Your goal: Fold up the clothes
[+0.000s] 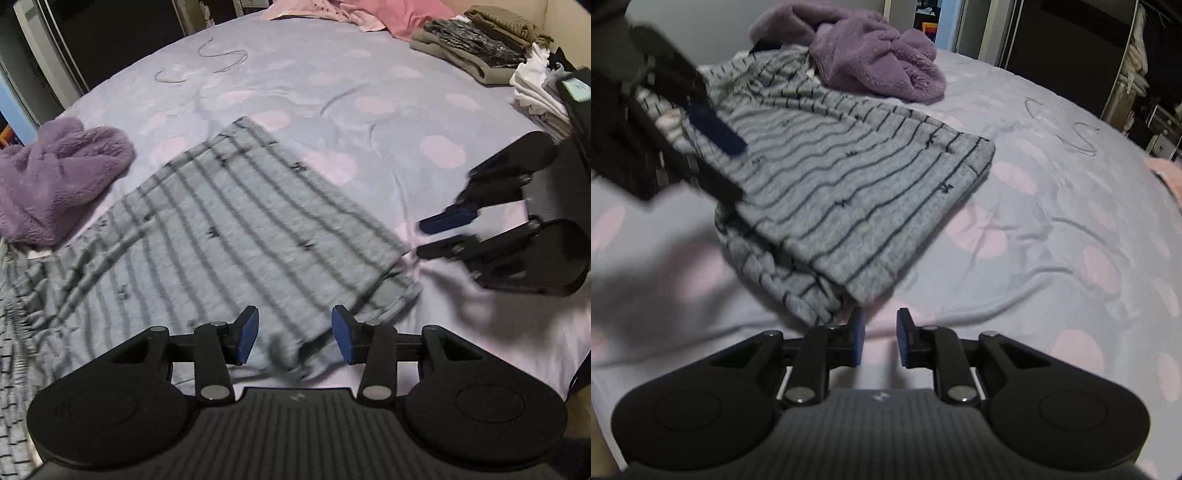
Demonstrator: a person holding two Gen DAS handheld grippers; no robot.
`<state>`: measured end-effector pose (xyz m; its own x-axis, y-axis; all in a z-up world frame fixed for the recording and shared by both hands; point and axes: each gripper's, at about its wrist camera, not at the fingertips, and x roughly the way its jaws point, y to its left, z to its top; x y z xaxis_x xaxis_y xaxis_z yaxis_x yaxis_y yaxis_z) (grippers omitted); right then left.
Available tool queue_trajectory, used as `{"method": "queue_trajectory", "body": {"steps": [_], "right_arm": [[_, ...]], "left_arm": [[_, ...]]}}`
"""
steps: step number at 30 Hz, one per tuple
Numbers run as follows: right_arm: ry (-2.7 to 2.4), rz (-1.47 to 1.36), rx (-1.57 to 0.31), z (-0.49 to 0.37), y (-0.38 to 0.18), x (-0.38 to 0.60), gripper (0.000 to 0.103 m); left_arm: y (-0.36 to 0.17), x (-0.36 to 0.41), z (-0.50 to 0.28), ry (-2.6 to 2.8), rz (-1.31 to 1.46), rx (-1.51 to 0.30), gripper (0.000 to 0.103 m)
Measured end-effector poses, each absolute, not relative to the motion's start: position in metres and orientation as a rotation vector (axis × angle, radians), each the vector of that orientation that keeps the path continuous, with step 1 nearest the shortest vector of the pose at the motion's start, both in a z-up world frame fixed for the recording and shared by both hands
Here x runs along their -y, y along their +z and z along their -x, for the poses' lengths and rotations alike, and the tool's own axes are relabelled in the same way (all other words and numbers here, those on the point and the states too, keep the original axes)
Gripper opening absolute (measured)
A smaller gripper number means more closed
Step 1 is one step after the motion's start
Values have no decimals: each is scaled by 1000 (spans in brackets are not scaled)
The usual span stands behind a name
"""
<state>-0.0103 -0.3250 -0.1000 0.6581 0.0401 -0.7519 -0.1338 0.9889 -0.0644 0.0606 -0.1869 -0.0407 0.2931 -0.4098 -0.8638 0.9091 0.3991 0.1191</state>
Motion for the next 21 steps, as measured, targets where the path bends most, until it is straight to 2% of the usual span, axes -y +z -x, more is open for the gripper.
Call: {"method": "queue_trajectory", "body": {"steps": [2,4,5,6,9,21], "right_arm": [[132,83,-853,5,-102,325,26],[123,86,-846,0,-103,323,26],[105,91,-840,-2,-102,323,21],[98,84,-839,-2,-101,324,4],[106,53,-847,-2,-98,328,4],[202,105,-808,18,-86,324,2]], "left_arm": [[-46,191,-57,-981,-660,-897,41],[-49,191,-50,-964,-628,-921,41],[-50,191,-46,-963,-606,-940,41],[-52,190,-42,-964,-582,-962,41],[-59,188,-31,-977,-468,-1036,37],[-94,171,-44,-841,-150,-1091,35]]}}
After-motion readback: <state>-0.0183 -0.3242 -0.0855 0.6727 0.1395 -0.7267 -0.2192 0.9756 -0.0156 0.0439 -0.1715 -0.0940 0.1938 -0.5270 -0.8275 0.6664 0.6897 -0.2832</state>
